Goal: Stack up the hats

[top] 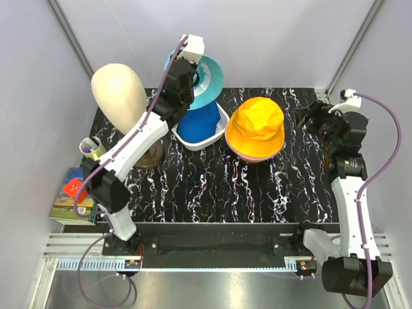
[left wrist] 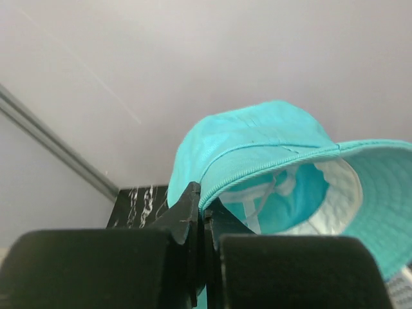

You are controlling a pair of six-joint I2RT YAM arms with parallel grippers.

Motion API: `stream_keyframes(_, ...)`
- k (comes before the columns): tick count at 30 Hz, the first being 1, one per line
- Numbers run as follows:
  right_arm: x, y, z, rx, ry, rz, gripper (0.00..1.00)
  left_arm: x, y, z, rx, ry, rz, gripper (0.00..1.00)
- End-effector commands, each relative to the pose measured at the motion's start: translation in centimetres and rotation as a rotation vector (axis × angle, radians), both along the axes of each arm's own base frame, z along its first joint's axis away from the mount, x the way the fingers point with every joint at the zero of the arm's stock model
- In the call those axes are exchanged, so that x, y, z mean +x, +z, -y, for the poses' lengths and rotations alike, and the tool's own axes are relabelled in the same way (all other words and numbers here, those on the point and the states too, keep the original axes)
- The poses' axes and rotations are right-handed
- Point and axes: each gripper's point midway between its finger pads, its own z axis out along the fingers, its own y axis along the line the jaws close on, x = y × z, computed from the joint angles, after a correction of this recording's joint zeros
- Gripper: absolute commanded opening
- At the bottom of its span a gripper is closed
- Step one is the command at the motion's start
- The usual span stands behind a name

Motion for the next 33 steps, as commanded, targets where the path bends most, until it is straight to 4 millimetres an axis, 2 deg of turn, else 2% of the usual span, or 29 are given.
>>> stream_keyframes(1,-0.8,4.6,-5.2,0.007,0.236,0.133,0.81,-3.7,4.3,2.1,-0.007,-0.053,0.101,0.0)
stream_keyframes(2,-0.5,5.3,-6.4,0.001,0.278,0.146,0.82,-4.6,5.0,2.3,-0.008,-0.066,0.113,0.0)
stream_keyframes(3,-0.9,5.5,-9.2,-0.025,0.366,0.153,0.82,-5.1,5.3,2.7,0.002,-0.076,0.114,0.0)
stream_keyframes(7,-0.8,7.0,-13.6,-0.036,0.514,0.2,0.82,-8.1,6.4,5.4,0.017,-0.159,0.106,0.0)
stream_keyframes(9,-1.3,7.7,-15.3,-0.044,0.575,0.239,0.82,-9.0,5.8,6.2,0.038,-0.193,0.084,0.0)
stream_keyframes(13,-1.4,8.5,-17.2,-0.066,0.64,0.271,0.81,-11.0,5.8,7.2,0.039,-0.227,0.078,0.0)
stream_keyframes(18,-0.3,7.5,-18.4,-0.117,0.67,0.267,0.8,-12.2,6.0,7.8,0.028,-0.253,0.082,0.0)
stream_keyframes(21,1.2,6.5,-19.0,-0.146,0.679,0.249,0.77,-12.6,6.1,7.9,0.03,-0.262,0.084,0.0)
stream_keyframes(24,2.9,6.4,-19.6,-0.165,0.678,0.265,0.61,-12.9,6.2,7.8,0.035,-0.26,0.085,0.0)
stream_keyframes(25,3.6,6.3,-19.9,-0.166,0.691,0.263,0.45,-12.8,6.2,7.8,0.035,-0.257,0.087,0.0)
stream_keyframes(28,5.3,6.5,-20.0,-0.17,0.661,0.272,0.12,-12.6,6.3,7.7,0.062,-0.238,0.099,0.0)
stream_keyframes(29,5.9,6.7,-19.8,-0.186,0.644,0.282,0.0,-12.4,7.1,7.6,0.062,-0.229,0.129,0.0)
stream_keyframes(31,7.6,7.7,-18.9,-0.213,0.558,0.306,0.0,-11.7,7.2,8.1,0.077,-0.224,0.152,0.0)
stream_keyframes(32,8.3,8.1,-18.4,-0.248,0.53,0.321,0.0,-11.4,8.2,8.1,0.065,-0.221,0.184,0.0)
stream_keyframes(33,9.0,8.5,-18.0,-0.258,0.496,0.325,0.0,-10.4,7.9,8.3,0.07,-0.217,0.183,0.0)
